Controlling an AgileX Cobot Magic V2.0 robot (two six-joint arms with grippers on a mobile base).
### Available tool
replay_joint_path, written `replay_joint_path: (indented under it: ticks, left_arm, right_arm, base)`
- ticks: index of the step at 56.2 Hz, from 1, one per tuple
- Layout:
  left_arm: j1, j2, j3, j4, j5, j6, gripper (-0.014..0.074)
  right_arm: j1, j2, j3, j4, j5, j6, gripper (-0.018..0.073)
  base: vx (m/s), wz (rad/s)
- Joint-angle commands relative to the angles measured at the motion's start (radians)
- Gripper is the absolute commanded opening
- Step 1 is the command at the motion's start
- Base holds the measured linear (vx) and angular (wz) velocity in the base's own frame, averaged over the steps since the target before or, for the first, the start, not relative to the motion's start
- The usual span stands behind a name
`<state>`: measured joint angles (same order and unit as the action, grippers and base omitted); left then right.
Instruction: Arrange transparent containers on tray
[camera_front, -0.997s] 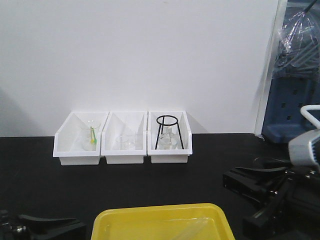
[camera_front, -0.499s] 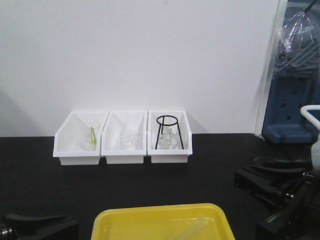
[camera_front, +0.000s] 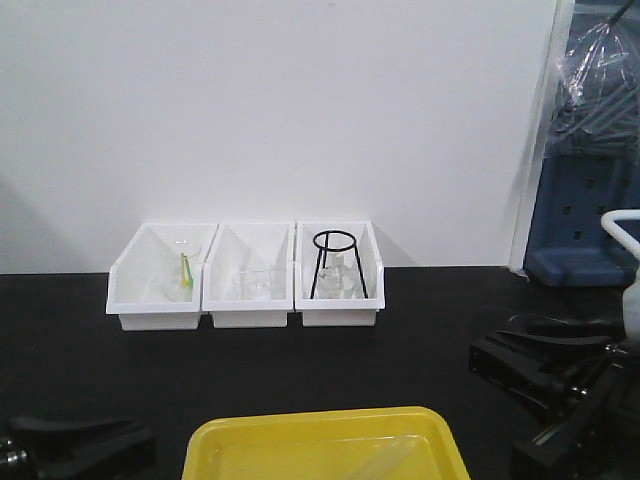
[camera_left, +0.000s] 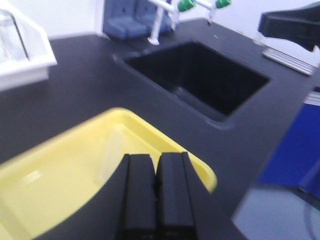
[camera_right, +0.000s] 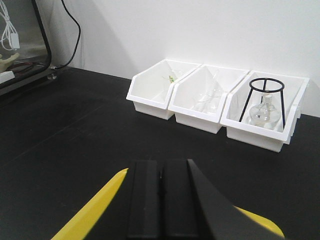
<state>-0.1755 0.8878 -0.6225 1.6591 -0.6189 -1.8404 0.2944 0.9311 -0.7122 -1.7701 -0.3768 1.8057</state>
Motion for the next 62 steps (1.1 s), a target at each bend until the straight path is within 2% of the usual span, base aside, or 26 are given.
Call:
replay_joint_path:
  ticks: [1,2,5,7,11,12,14,18,22,25,29,40,54,58,62]
  left_arm:
    - [-0.005,-0.001,-0.017,-0.336,0.098,0.332,-0.0001]
    - [-0.005,-0.001,-0.014,-0.455,0.126,0.425,-0.0001]
    - [-0.006,-0.001,-0.009,-0.678,0.175,0.644,-0.0001]
    - [-0.009,-0.001,-0.009,-0.874,0.231,0.821,-0.0001]
    - [-0.017,-0.006,-0.011,-1.196,0.338,1.115,-0.0001]
    - [-0.018,-0.007,-0.011,-1.256,0.359,1.172,-0.0001]
    - [-0.018,-0.007,-0.011,-1.419,0.425,1.342,-0.0001]
    - [-0.018,-0.024,-0.011,-1.633,0.519,1.591,-0.0001]
    - [-0.016,-0.049,-0.004,-1.751,0.59,1.785,-0.0001]
    - [-0.014,-0.09,0.023,-1.777,0.593,1.879,-0.0001]
    - [-0.001,-0.173,0.082,-1.774,0.566,1.914,-0.0001]
    - [0.078,-0.526,0.368,-1.773,0.52,1.912,-0.0001]
    - [0.085,-0.847,0.681,-1.771,0.506,1.913,-0.0001]
    - [0.085,-0.903,0.687,-1.769,0.603,1.917,-0.0001]
    - [0.085,-0.927,0.687,-1.753,0.642,1.922,-0.0001]
  right_arm:
    - [-0.005,-0.013,-0.027,-0.023,0.018,-0.012,-0.0013]
    - [-0.005,-0.013,-0.027,-0.023,0.018,-0.012,-0.0013]
    - [-0.005,-0.013,-0.027,-0.023,0.018,-0.012,-0.0013]
    - [-0.005,-0.013,-0.027,-0.023,0.018,-0.012,-0.0013]
    - [-0.005,-0.013,-0.027,-0.023,0.018,-0.012,-0.0013]
    - [-0.005,-0.013,-0.027,-0.023,0.018,-0.012,-0.0013]
    - [-0.005,-0.013,-0.027,-0.023,0.018,-0.012,-0.0013]
    - [-0.005,-0.013,-0.027,-0.023,0.018,-0.012,-0.0013]
    - [-0.005,-0.013,-0.027,-0.023,0.019,-0.012,-0.0013]
    - [-0.005,-0.013,-0.027,-0.023,0.02,-0.011,-0.0013]
    - [-0.005,-0.013,-0.027,-0.023,0.02,-0.011,-0.0013]
    - [-0.005,-0.013,-0.027,-0.023,0.02,-0.011,-0.0013]
    - [-0.005,-0.013,-0.027,-0.023,0.022,-0.011,-0.0013]
    - [-0.005,-0.013,-0.027,-0.023,0.026,-0.011,-0.0013]
    - [-0.005,-0.013,-0.027,-0.023,0.026,-0.011,-0.0013]
  base:
    - [0.0,0.0]
    - [0.0,0.0]
    - [0.0,0.0]
    - [0.0,0.0]
    - [0.0,0.0]
    - [0.0,0.0]
    - [0.0,0.0]
    - [0.0,0.0]
    - [0.0,0.0]
    - [0.0,0.0]
    - [0.0,0.0]
    - [0.0,0.0]
    - [0.0,0.0]
    - [0.0,0.0]
    - [0.0,0.0]
